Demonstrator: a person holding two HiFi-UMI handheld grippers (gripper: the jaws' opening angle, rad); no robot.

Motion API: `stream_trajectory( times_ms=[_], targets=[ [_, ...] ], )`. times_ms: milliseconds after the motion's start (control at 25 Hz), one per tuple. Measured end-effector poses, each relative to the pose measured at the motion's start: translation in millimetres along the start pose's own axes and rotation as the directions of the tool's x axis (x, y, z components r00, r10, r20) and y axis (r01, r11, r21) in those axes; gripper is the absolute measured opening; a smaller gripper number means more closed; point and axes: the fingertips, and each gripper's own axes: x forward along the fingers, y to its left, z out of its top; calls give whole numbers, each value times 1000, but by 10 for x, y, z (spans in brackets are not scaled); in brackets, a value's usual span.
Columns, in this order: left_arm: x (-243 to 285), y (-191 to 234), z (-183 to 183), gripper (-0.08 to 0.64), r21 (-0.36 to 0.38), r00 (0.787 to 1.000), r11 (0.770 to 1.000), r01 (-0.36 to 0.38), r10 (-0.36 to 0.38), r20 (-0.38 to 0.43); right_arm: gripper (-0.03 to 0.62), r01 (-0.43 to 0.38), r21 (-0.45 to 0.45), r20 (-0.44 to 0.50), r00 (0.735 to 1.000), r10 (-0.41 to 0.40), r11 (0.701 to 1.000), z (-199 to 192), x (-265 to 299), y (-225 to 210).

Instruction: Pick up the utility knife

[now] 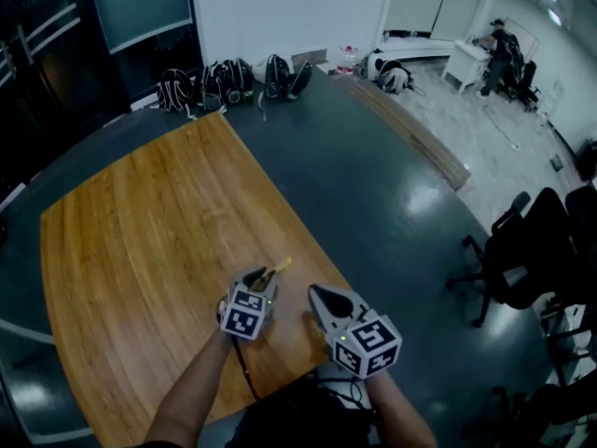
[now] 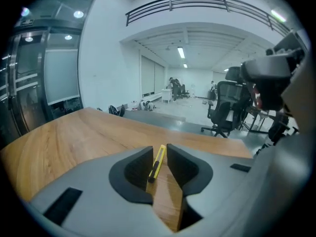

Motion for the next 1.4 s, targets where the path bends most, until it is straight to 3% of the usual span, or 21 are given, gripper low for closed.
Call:
stream_trajectory(
  times_ms=[160, 480, 640, 760, 1000, 1120, 1280, 1400],
  targets=[
    [327, 49, -222, 129, 78, 995, 996, 49, -42, -88, 11, 31, -9, -5, 1000, -31, 999, -18, 1, -49],
    [600, 39, -430, 133, 100, 981, 990, 99, -80, -179, 11, 105, -15, -29, 994, -106, 994, -27, -130, -230],
    [630, 10, -431, 130, 117, 981, 988, 97, -75, -181, 11, 113, -13, -27, 993, -114, 993, -30, -152, -288],
    [609, 48, -474, 72, 131, 978, 989, 68, -40, -203, 11, 100, -17, -25, 995, -101, 995, -28, -117, -236],
    [553, -30, -467, 71, 117, 973, 992, 50, -21, -231, 11, 89, -26, -5, 996, -89, 996, 16, -158, -224],
    [474, -101, -347, 71, 81, 983, 995, 49, -34, -182, 11, 86, -29, 15, 996, -86, 996, 65, -186, -220],
    [215, -153, 38, 70, 42, 998, 999, 33, -31, -46, 11, 83, -18, 59, 995, -82, 996, 190, -206, -201],
    [-95, -230, 378, 69, -12, 997, 999, 48, -47, 69, 11, 81, -6, 104, 991, -79, 997, 319, -231, -186]
  ],
)
